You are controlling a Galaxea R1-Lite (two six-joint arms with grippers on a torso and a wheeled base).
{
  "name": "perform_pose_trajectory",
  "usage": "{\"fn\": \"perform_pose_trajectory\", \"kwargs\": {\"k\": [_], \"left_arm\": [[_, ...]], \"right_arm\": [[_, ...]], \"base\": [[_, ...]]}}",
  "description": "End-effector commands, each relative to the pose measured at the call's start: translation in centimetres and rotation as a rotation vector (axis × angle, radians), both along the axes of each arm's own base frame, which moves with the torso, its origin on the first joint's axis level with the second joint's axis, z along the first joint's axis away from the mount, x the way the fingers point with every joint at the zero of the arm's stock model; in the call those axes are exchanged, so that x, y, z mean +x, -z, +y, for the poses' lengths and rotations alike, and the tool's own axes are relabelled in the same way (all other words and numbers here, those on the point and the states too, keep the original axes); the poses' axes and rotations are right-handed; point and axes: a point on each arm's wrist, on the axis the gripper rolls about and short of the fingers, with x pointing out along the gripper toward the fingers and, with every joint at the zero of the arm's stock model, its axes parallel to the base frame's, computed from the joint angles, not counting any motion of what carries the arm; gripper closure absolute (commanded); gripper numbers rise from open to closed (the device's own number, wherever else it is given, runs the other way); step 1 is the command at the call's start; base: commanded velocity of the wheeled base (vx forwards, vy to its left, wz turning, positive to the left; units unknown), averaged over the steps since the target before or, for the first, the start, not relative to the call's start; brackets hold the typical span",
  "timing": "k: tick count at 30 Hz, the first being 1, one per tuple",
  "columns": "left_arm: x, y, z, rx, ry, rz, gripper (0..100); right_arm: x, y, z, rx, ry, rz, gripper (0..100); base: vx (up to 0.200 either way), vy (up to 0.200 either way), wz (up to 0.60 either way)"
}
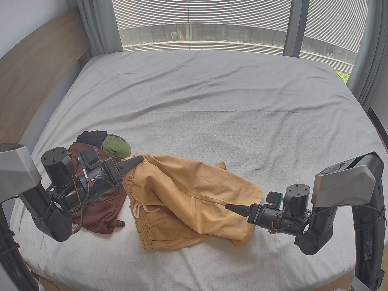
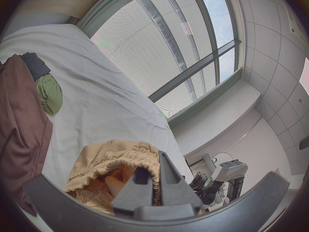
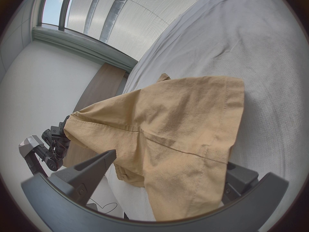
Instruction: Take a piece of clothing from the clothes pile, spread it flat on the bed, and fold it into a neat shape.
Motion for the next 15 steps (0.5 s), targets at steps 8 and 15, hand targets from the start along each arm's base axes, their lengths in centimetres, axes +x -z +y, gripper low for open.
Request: {"fn": "perform_pose_trajectory", "kwargs": {"k": [8, 15], "left_arm": [[0.0, 0.1, 0.0, 0.0, 0.0, 0.002, 100], [0.0, 0.0, 0.0, -0.001, 0.0, -0.001, 100]], "right_arm": [[1.0, 0.1, 0.1, 0.012, 0.017, -0.027, 0], [1.3, 0.2, 0.1, 0.005, 0.048, -0.032, 0]], "base": [[0.0, 0.0, 0.0], [0.0, 0.0, 0.0]]}}
